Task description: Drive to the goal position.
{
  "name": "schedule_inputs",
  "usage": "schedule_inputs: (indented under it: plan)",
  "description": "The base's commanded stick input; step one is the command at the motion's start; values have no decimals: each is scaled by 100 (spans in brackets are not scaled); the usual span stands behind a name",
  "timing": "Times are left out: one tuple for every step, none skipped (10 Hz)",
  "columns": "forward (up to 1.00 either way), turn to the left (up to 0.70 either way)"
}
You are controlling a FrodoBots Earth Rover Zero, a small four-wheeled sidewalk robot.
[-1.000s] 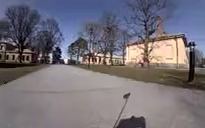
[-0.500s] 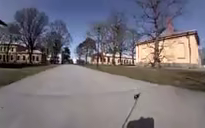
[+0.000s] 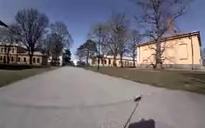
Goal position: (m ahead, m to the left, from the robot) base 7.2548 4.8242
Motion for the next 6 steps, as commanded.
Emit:
schedule_inputs:
  plan:
    - [85, 0]
    - [85, 0]
    - [85, 0]
    - [85, 0]
    - [85, 0]
    - [85, 0]
